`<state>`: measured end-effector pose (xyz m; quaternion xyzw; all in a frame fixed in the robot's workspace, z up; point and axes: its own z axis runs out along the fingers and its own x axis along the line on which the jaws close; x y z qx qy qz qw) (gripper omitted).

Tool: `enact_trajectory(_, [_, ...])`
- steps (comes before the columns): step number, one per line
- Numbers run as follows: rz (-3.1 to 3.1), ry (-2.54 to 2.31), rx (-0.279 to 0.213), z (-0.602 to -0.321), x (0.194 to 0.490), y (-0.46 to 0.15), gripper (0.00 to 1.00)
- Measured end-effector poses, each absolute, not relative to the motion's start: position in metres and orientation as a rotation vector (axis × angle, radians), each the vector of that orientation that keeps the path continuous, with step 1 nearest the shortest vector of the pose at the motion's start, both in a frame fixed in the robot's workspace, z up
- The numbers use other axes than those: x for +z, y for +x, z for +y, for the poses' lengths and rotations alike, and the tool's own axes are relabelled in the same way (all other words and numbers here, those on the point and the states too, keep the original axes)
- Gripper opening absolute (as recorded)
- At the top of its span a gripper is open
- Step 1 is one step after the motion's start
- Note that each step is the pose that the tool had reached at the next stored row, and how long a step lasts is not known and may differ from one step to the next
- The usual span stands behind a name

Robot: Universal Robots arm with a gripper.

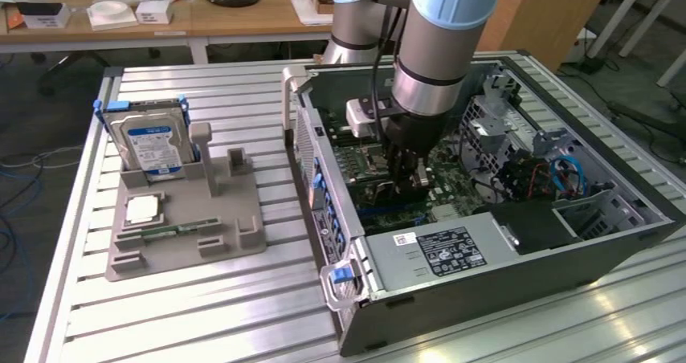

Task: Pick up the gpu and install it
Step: 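Insert the gpu into the slot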

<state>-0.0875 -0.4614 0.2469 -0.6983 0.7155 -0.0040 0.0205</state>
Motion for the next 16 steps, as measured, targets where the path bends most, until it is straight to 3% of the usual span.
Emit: enact_trajectory(16, [2.219,-2.166,-0.012,-0.4613,0.2417,-0.0883,0.26])
